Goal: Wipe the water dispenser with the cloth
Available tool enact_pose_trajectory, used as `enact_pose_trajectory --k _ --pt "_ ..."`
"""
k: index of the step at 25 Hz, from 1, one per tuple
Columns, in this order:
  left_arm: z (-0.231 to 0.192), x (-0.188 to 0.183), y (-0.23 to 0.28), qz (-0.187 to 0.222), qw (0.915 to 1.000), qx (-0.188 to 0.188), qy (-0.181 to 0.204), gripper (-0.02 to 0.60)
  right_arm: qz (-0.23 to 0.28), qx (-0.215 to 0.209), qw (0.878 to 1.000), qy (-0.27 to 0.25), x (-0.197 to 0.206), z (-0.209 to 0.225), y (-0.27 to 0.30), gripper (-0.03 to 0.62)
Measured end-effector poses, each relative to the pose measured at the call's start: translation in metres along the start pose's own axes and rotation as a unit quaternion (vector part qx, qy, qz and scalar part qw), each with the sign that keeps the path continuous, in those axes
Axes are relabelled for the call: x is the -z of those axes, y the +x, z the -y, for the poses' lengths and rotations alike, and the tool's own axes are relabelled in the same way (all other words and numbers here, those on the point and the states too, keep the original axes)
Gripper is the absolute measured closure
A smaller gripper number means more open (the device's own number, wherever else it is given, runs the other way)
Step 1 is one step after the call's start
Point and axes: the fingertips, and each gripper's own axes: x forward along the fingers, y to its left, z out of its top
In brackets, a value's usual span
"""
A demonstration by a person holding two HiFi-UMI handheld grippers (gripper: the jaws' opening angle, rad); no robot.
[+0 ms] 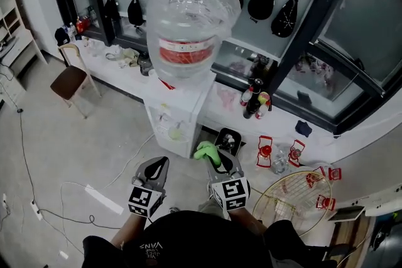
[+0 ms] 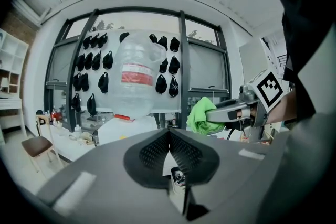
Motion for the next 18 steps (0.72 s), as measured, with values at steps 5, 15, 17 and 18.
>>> enact_pose_trajectory --k 5,15,17,18 --pt "-0.004 0.0 -0.009 0.002 1.0 -0.002 0.004 0.58 0.0 0.003 1.0 -0.006 0.0 -0.006 -0.004 0.482" --pt "-0.012 -0.001 -0.016 0.004 0.9999 0.001 0.013 0.58 0.001 -0.001 1.0 -0.01 -0.001 -0.021 0.0 0.484" --pt "-0.014 0.0 -0.016 0.004 0.9999 0.001 0.014 0.58 0.0 -0.001 1.0 -0.01 -0.001 -0.022 0.001 0.484" --pt "-0.014 0.0 -0.016 0.004 0.9999 0.001 0.013 0.58 0.0 -0.002 1.0 -0.01 0.0 -0.022 0.002 0.484"
